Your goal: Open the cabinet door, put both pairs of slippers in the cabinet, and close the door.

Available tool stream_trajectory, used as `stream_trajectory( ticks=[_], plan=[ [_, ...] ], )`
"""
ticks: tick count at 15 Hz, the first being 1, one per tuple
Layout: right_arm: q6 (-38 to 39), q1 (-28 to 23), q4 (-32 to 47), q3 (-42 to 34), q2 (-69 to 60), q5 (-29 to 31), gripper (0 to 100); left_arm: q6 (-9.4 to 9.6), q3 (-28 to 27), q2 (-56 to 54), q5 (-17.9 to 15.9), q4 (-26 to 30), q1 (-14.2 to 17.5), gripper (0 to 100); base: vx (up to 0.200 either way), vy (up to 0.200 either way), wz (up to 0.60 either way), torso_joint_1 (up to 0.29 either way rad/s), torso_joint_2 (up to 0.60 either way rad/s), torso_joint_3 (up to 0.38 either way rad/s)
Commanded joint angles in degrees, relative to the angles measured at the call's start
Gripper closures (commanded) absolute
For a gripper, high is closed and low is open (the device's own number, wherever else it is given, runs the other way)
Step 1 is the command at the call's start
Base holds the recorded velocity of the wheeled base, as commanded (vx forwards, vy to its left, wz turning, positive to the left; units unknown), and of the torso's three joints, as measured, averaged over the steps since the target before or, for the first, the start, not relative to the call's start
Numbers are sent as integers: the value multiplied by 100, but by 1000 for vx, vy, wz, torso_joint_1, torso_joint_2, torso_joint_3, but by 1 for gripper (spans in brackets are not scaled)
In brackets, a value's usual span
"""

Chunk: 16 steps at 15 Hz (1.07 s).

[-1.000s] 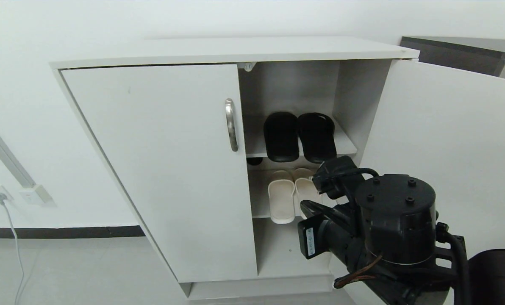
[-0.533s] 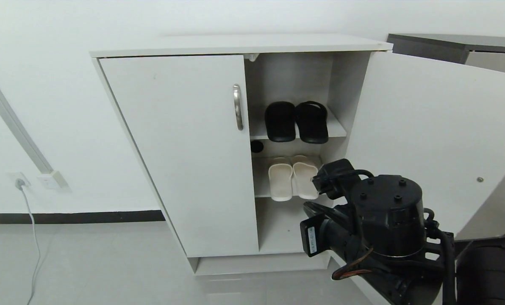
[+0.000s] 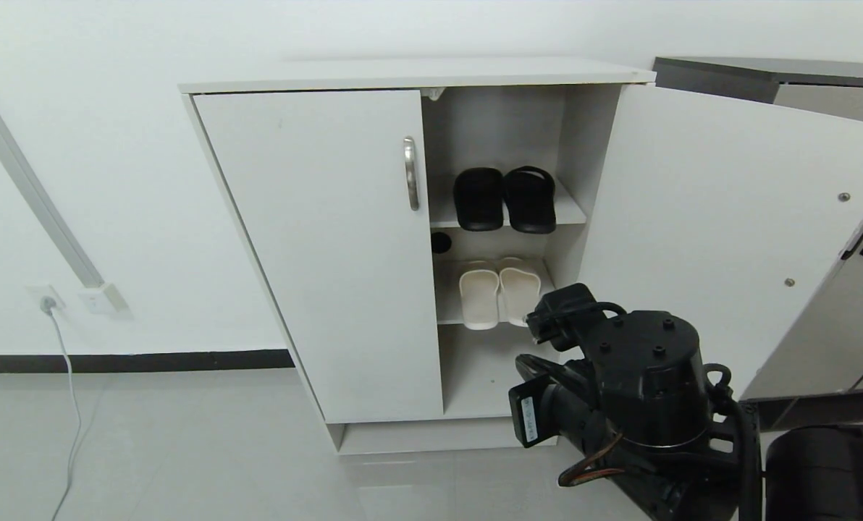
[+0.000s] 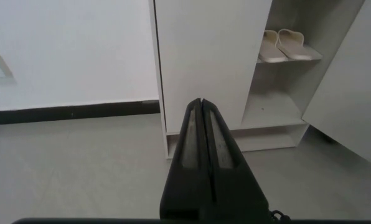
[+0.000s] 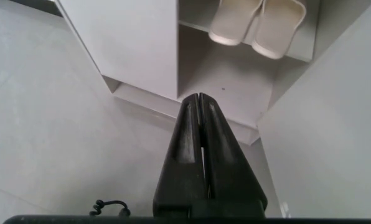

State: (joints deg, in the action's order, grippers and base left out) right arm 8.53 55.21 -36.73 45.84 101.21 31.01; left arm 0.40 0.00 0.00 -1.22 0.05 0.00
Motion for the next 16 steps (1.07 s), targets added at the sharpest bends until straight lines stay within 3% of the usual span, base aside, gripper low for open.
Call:
stream_trajectory(
  ticks=[1,10,16],
  plan=[
    [-1,-2,-1,-49,31,1,100,4,0,0,-1,-5,0,100,0,0,0,0,0,0],
    [-45,-2,-80,-49,145,54,100,4,0,0,-1,4,0,100,0,0,0,0,0,0],
    [-54,34,-80,-31,119,72,100,4,0,9,-1,4,0,100,0,0,0,20,-309,-326]
  ],
)
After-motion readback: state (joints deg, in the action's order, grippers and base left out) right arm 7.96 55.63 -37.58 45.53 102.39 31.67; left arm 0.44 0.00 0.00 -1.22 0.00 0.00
